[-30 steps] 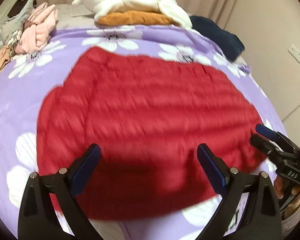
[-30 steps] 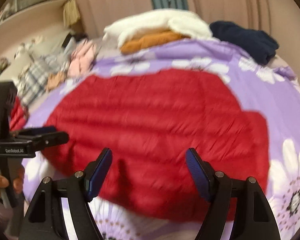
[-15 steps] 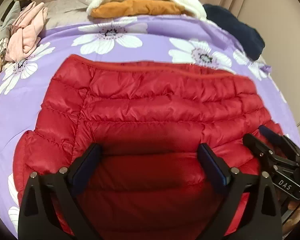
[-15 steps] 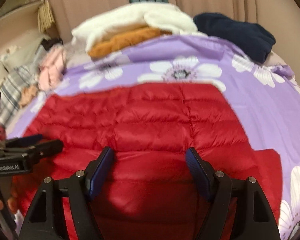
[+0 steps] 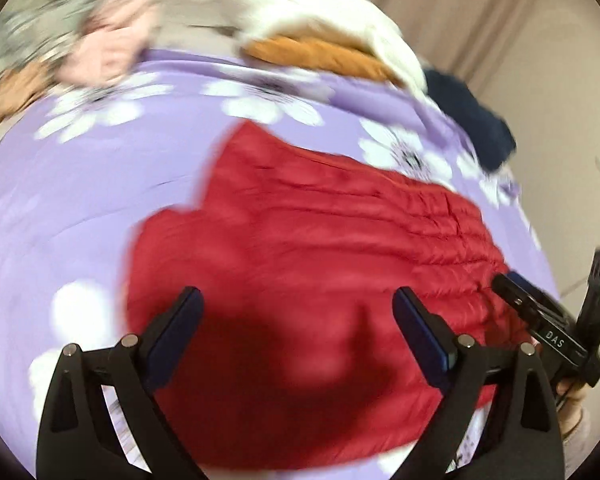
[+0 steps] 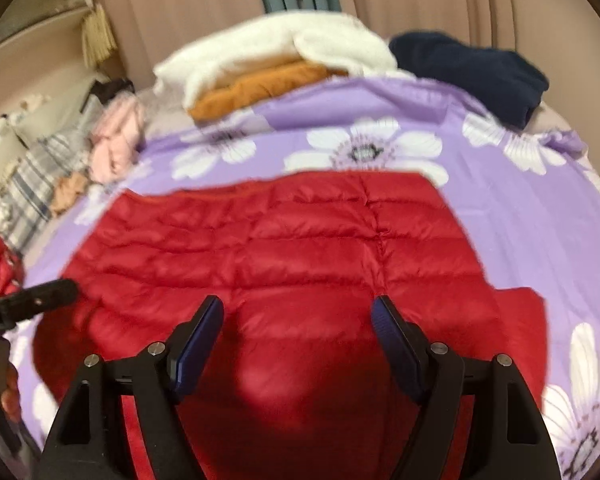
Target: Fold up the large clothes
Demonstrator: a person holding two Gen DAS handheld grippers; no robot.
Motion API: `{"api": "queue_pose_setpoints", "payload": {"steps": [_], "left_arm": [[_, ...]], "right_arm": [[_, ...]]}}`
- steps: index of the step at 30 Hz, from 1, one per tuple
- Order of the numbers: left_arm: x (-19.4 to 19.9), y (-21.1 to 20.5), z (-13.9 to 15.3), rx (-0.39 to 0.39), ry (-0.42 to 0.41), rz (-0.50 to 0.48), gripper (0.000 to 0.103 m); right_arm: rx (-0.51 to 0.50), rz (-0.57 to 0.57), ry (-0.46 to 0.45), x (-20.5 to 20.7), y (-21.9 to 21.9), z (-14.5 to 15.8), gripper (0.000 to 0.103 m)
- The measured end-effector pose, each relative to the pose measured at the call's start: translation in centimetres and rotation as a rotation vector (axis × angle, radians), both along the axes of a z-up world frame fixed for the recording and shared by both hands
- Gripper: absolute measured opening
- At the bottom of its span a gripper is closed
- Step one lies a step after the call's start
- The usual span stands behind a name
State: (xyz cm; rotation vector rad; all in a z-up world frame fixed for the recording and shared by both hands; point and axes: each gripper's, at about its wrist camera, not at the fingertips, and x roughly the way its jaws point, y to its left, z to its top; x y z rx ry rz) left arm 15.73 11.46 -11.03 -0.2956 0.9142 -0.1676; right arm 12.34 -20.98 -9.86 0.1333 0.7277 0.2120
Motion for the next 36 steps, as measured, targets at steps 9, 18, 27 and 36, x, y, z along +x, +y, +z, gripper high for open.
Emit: {"api": "queue_pose_setpoints", "payload": {"steps": [9, 18, 27, 36], "left_arm": [[-6.6, 9.9, -4.7, -0.412, 0.161, 0.218, 0.097], [-4.7, 9.4, -8.8, -0.748, 0.228, 0.193, 0.100], [-0.7, 7.7, -8.5, -0.720, 0.246, 0.182, 0.101], [-0.9, 7.0, -6.1, -0.497, 0.206, 0.196, 0.052]], "right_arm": [[0.047, 0.057, -0.003, -4.1, 1.2, 0.1, 0.077], [0.022, 0.146, 0.004, -4.1, 4.8, 0.4, 0.077], [-0.004, 0.158, 0.017, -2.5, 7.0, 0.0, 0.077], [-0.106, 0.192, -0.024, -2.4, 9.0, -0.7, 0.037]]}}
